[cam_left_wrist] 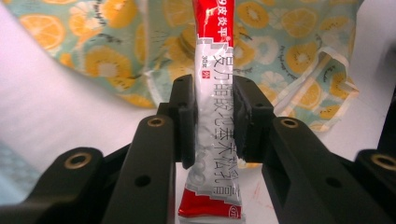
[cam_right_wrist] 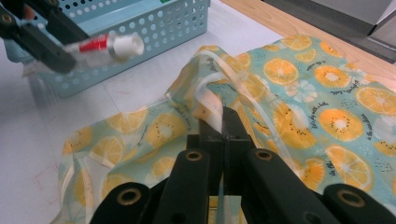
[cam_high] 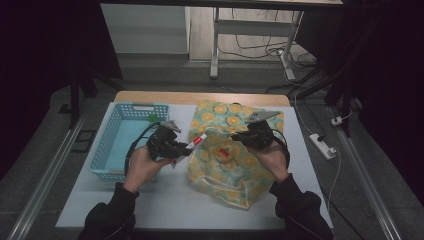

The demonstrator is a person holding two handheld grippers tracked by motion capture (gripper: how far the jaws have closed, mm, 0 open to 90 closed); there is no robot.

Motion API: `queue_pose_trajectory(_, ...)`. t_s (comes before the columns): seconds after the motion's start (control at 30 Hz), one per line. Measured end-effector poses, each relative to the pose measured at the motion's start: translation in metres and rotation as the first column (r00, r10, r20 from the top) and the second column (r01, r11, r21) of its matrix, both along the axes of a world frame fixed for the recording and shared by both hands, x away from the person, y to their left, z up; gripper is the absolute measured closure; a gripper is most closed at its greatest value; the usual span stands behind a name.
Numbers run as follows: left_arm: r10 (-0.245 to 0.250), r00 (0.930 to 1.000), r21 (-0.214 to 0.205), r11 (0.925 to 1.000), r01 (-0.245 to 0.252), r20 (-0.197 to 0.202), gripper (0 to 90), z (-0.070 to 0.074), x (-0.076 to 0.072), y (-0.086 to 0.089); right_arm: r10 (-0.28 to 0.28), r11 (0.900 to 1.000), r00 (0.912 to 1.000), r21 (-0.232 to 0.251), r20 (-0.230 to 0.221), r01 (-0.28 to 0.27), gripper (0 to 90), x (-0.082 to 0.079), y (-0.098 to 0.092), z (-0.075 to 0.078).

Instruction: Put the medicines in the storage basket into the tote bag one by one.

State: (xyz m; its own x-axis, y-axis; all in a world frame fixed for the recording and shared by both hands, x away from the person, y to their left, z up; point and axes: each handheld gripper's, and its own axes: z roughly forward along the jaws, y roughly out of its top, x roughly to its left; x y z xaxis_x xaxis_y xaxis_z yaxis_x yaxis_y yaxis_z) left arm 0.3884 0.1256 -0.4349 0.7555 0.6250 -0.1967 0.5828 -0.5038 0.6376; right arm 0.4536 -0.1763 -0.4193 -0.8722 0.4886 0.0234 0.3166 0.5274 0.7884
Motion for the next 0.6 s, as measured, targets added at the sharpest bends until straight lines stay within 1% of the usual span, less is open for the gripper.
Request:
queue_pose_trajectory(0.13,-0.024,0.9997,0.007,0.9997,0.024,-0.005,71.7,-0.004,0.001,-0.011,0.002,1.0000,1.0000,0.000,0.002,-0.002,89.2,0.000,0.001,0.000)
queue_pose_trajectory(0.3,-0.042,0.9991,0.021,0.9989,0.042,-0.012,71.8,-0.009,0.004,-0.022,0.003,1.0000,1.0000,0.002,0.002,-0.003,89.2,-0.001,0.001,0.000)
queue_pose_trajectory(0.6,-0.079,0.9964,0.046,0.9957,0.081,-0.030,71.8,-0.018,0.010,-0.044,0.004,1.0000,1.0000,0.003,0.005,-0.004,89.2,-0.001,0.003,0.000)
